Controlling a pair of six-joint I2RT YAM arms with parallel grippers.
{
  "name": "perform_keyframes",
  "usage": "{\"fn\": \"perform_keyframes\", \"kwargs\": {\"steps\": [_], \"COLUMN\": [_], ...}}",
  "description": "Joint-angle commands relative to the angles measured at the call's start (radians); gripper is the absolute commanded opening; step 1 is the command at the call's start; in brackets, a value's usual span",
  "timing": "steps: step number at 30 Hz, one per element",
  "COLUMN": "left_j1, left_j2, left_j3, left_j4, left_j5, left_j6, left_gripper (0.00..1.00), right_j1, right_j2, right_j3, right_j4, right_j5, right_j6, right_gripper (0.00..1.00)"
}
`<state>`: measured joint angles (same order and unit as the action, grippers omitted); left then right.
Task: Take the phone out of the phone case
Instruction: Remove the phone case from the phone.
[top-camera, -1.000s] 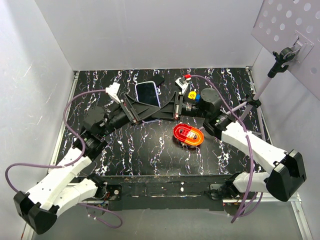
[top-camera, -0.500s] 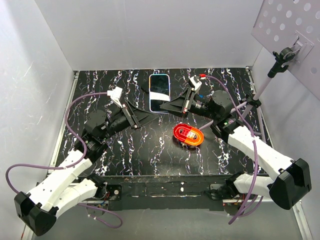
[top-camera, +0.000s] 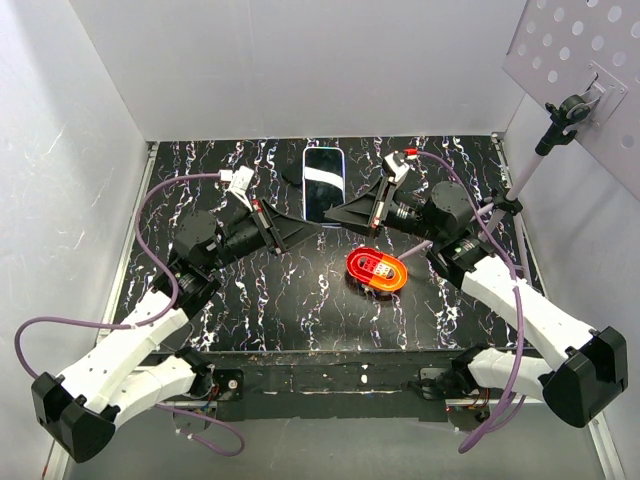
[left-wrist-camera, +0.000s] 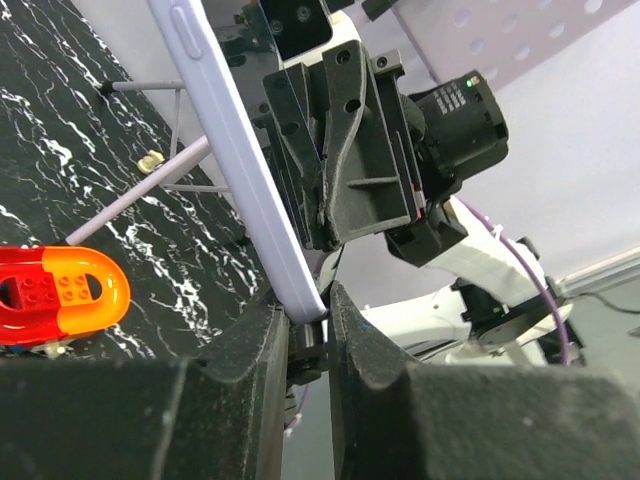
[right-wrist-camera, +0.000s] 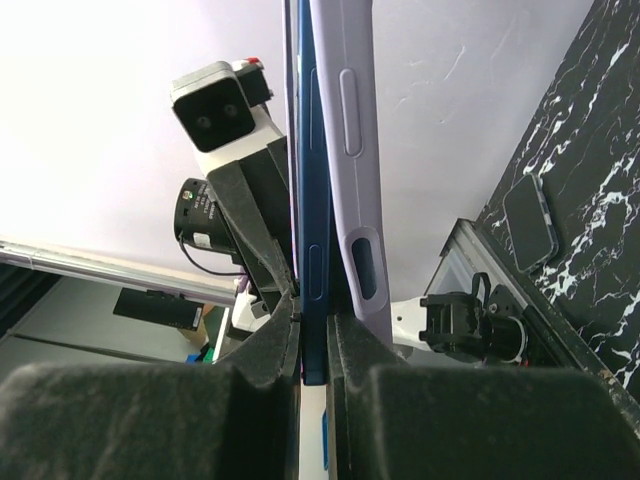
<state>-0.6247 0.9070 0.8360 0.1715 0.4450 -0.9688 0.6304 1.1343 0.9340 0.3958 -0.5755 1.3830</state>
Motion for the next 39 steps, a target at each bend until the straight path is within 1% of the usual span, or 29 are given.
{"fn": "perform_keyframes", "kwargs": {"steps": [1,5,7,9,11,12,14,15,17,20,23,26,29,30,31,32,33,34,36,37,38,39], "left_j1": [0.002,0.002,0.002,0.003,0.003,0.005,0.005,0.005,0.006,0.005,0.005,0.006,0.008,0.008,0.008,0.006,0.008,0.006,0.006,0.006,0.006,0.008], "left_j2": [-0.002,0.056,0.063,0.064,0.098,0.107,0.101,0.09,0.053,0.006,-0.028,-0.031,-0.036,-0.04,-0.049,-0.06,-0.072,-0.086,-0.121,-0.143,-0.158,-0.166], "left_j3": [0.078,0.146,0.134,0.133,0.161,0.164,0.149,0.126,0.094,0.074,0.063,0.072,0.083,0.087,0.087,0.08,0.071,0.06,0.045,0.041,0.041,0.048], "left_j4": [-0.137,-0.321,-0.358,-0.412,-0.504,-0.518,-0.505,-0.465,-0.423,-0.415,-0.399,-0.365,-0.411,-0.427,-0.443,-0.438,-0.422,-0.412,-0.432,-0.45,-0.461,-0.466], "left_j5": [-0.017,-0.048,-0.095,-0.173,-0.244,-0.246,-0.224,-0.209,-0.196,-0.209,-0.19,-0.131,-0.173,-0.195,-0.21,-0.213,-0.2,-0.178,-0.212,-0.248,-0.284,-0.307], "left_j6": [0.293,0.429,0.45,0.453,0.438,0.432,0.397,0.374,0.343,0.318,0.277,0.248,0.223,0.216,0.203,0.208,0.226,0.249,0.303,0.333,0.369,0.41], "left_gripper": [0.0,0.0,0.0,0.0,0.0,0.0,0.0,0.0,0.0,0.0,0.0,0.0,0.0,0.09,0.28,0.42,0.53,0.6,0.69,0.85,0.96,0.98], "right_j1": [0.006,0.008,0.006,0.008,0.008,0.008,0.008,0.008,0.008,0.008,0.008,0.008,0.008,0.006,0.008,0.008,0.008,0.008,0.008,0.008,0.008,0.008], "right_j2": [-0.053,-0.091,-0.103,-0.113,-0.123,-0.126,-0.13,-0.13,-0.113,-0.085,-0.074,-0.07,-0.059,-0.051,-0.045,-0.041,-0.038,-0.036,-0.034,-0.036,-0.038,-0.041], "right_j3": [0.036,0.011,0.022,0.032,0.045,0.045,0.048,0.04,0.02,0.002,-0.004,-0.017,-0.032,-0.038,-0.044,-0.053,-0.054,-0.055,-0.049,-0.047,-0.049,-0.049], "right_j4": [0.027,0.123,0.153,0.167,0.173,0.175,0.178,0.192,0.262,0.345,0.356,0.327,0.328,0.337,0.362,0.373,0.382,0.382,0.38,0.38,0.382,0.38], "right_j5": [-0.056,-0.081,-0.095,-0.104,-0.106,-0.103,-0.089,-0.078,-0.083,-0.08,-0.072,-0.069,-0.07,-0.073,-0.079,-0.081,-0.081,-0.084,-0.092,-0.095,-0.101,-0.104], "right_j6": [0.037,0.126,0.158,0.178,0.188,0.188,0.182,0.189,0.218,0.257,0.243,0.208,0.198,0.203,0.214,0.224,0.228,0.229,0.229,0.229,0.231,0.234], "right_gripper": [0.01,0.01,0.01,0.01,0.01,0.01,0.01,0.01,0.01,0.01,0.01,0.01,0.01,0.01,0.01,0.01,0.01,0.01,0.01,0.01,0.01,0.01]}}
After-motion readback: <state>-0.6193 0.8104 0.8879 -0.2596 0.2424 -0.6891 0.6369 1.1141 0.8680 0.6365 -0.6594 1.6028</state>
